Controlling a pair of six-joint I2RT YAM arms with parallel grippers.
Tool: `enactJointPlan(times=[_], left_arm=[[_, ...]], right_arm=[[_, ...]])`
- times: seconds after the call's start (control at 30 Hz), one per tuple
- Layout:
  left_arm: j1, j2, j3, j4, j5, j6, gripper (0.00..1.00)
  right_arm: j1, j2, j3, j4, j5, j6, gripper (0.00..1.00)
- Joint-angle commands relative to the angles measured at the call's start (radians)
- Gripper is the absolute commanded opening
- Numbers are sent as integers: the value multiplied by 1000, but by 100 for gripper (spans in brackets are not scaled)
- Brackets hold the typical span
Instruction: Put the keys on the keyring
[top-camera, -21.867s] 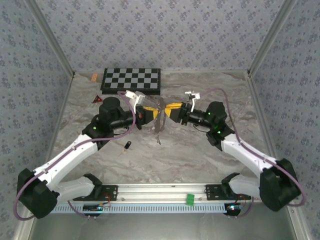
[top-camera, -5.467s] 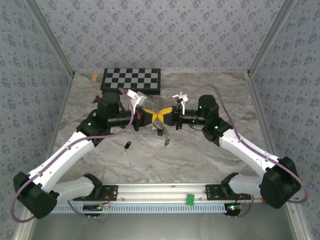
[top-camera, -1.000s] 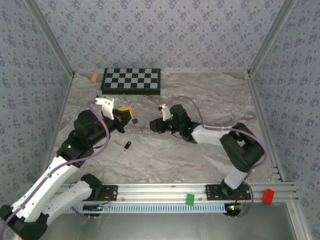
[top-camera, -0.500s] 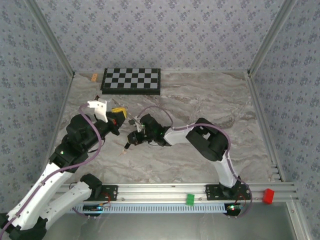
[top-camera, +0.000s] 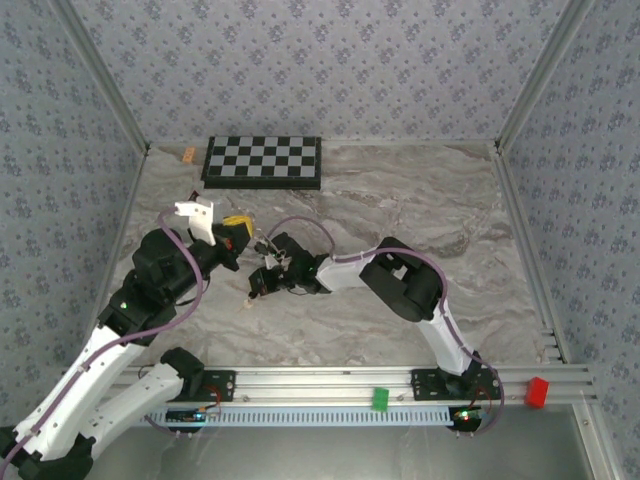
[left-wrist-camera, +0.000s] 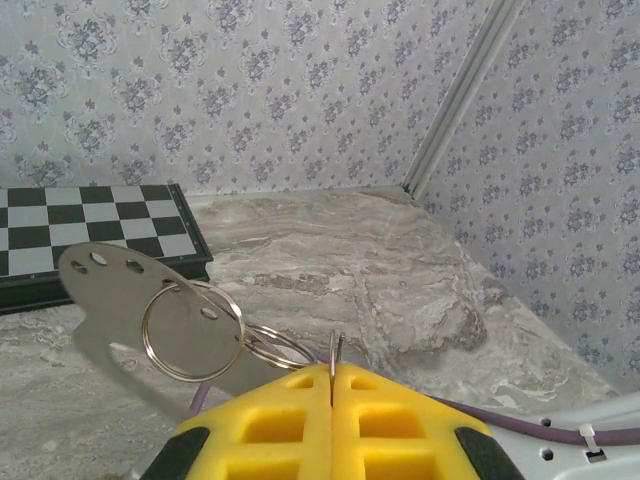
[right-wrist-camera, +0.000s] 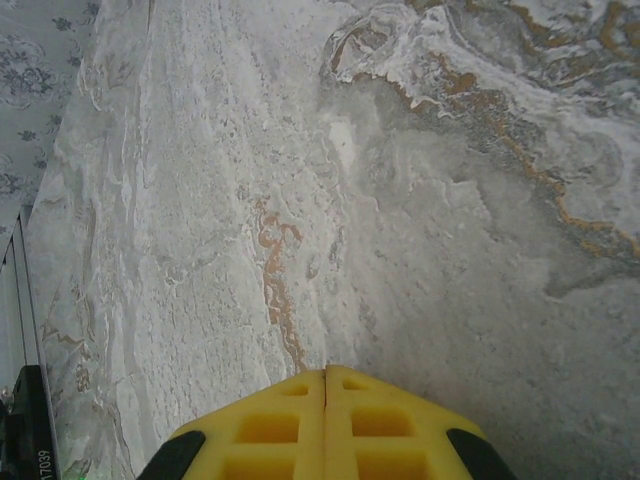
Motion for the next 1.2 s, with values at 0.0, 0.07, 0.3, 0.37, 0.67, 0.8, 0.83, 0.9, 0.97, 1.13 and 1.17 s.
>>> enactJointPlan(times=[0.0,0.07,0.3,0.37,0.67,0.8,0.83,0.9,0.97,1.13,1.17], left_arm=[[6,-17,23,20,0,11,0],[6,-14,22,26,3,11,0],[6,8,22,36,19,5,0],[6,15,22,41,27,2,0],[5,55,22,57,53,-7,0],[6,70,18,64,64,-12,0],[4,76,17,68,69,-15,0],[3,89,13,78,85,-19,0],[3,108,5,95,104,-26,0],[-15,175,-45,183,157,-53,0],[-26,190,-51,194,160,-51,0]], right_arm=[[-21,0,-63,-102,61,27,3],[-30,-20,-116,-112,85,30,3],[-96,-124,-280,-112,169,54,0],[-113,-152,-313,-124,190,54,0],[-246,-312,-531,-130,293,121,0],[-302,-416,-630,-132,340,136,0],[-314,-447,-647,-151,357,140,0],[-343,-497,-676,-195,376,148,0],[-377,-544,-701,-236,386,164,0],[-441,-672,-775,-312,408,172,0],[-446,-700,-789,-317,413,164,0]])
